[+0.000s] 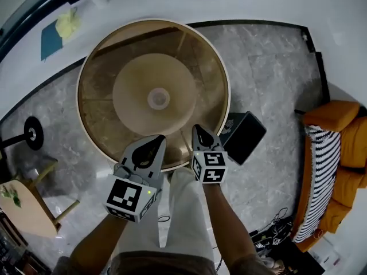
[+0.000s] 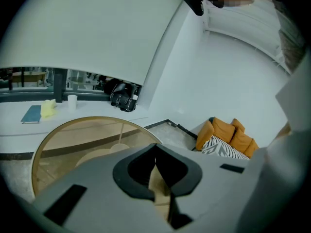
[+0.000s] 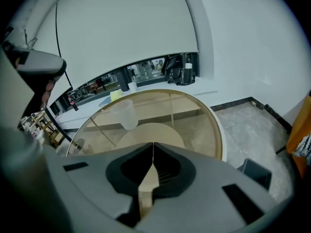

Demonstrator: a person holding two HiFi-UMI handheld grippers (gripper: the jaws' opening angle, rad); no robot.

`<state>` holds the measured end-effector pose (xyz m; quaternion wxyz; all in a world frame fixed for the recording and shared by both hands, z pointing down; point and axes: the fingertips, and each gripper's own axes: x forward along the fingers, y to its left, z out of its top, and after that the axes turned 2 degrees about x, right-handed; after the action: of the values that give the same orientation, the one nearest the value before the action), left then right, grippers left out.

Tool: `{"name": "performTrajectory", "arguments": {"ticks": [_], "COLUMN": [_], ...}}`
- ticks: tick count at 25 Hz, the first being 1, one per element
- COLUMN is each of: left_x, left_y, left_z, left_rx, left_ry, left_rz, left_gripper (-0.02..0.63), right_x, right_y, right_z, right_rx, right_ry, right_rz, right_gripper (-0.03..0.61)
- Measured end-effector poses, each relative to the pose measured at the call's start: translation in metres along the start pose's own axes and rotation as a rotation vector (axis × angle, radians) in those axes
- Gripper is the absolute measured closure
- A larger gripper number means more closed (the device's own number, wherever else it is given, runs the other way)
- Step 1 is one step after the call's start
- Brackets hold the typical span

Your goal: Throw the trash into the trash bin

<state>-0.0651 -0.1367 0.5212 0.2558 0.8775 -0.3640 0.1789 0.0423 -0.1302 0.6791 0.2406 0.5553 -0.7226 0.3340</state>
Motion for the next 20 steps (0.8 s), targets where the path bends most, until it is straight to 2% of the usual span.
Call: {"name": "performTrajectory", "arguments": {"ticks": [5, 11, 20], "left_x": [-0.022, -0.033, -0.047], "left_y": [0.028, 0.036, 0.033], "left_z": [-0.004, 0.000, 0.043], "left_rx": [-0.028, -0.023, -0.006], "left_ry": [-0.021, -0.032, -0.045], "left_rz": [0.027, 0.024, 0.004], "left_gripper": [0.595, 0.595, 0.595], "right_x": [0.016, 0.015, -0.003], "right_y": [0.040, 0.055, 0.073], "right_z": [0.003, 0.017, 0.078], "right_rx": [-0.038, -0.053, -0.041], "right_ry": [0.016, 0.011, -0.055], "right_rz": [0.034, 0.024, 0.019], "right_gripper": [0.558, 0.558, 0.557]}}
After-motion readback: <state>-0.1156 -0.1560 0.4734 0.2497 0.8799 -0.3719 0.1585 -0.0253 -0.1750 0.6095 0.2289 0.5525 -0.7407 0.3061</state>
